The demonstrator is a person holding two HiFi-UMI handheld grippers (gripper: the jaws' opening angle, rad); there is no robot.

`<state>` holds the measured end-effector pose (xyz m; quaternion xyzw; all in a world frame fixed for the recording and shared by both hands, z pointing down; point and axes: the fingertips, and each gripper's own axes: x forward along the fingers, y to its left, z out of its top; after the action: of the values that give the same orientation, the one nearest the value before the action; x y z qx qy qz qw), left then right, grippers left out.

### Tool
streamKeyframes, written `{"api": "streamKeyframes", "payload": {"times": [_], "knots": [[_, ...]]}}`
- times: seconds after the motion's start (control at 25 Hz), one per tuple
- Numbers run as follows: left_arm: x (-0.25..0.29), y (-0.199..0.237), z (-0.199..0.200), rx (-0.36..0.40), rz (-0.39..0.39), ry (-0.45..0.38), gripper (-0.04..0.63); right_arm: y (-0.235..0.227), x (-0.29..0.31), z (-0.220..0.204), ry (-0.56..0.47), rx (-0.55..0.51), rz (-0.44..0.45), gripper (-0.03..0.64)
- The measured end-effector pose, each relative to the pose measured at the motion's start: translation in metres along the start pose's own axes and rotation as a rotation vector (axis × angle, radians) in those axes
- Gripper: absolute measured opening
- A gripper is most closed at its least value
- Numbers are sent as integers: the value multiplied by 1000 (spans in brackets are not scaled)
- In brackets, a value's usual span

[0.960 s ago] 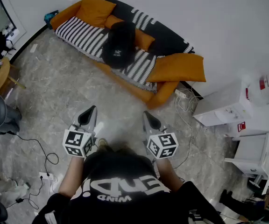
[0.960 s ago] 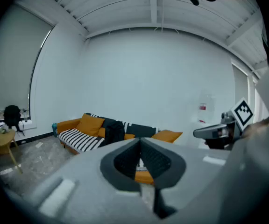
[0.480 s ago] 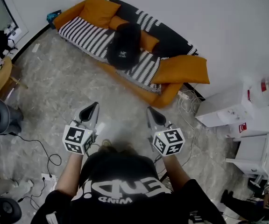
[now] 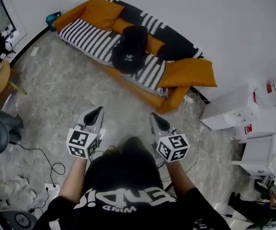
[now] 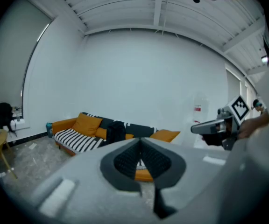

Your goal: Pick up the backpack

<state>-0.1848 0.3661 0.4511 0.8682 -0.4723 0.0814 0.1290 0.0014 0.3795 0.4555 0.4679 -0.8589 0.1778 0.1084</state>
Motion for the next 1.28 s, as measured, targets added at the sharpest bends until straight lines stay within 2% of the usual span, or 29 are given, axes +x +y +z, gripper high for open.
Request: {"api": "streamKeyframes", "payload": {"times": [0.24, 0.6, 0.84, 1.28], "knots": [[7, 19, -5, -13, -10, 15, 2, -1, 18, 1, -4, 20, -23, 0], [55, 41, 4, -7, -23, 24, 2, -31, 60, 13, -18, 75, -31, 0], [106, 63, 18, -27, -16, 35, 2, -65, 104, 32, -7, 86, -15, 0], [226, 93, 82, -30, -8, 24, 2, -158, 179, 99, -20, 129, 30, 0]]}}
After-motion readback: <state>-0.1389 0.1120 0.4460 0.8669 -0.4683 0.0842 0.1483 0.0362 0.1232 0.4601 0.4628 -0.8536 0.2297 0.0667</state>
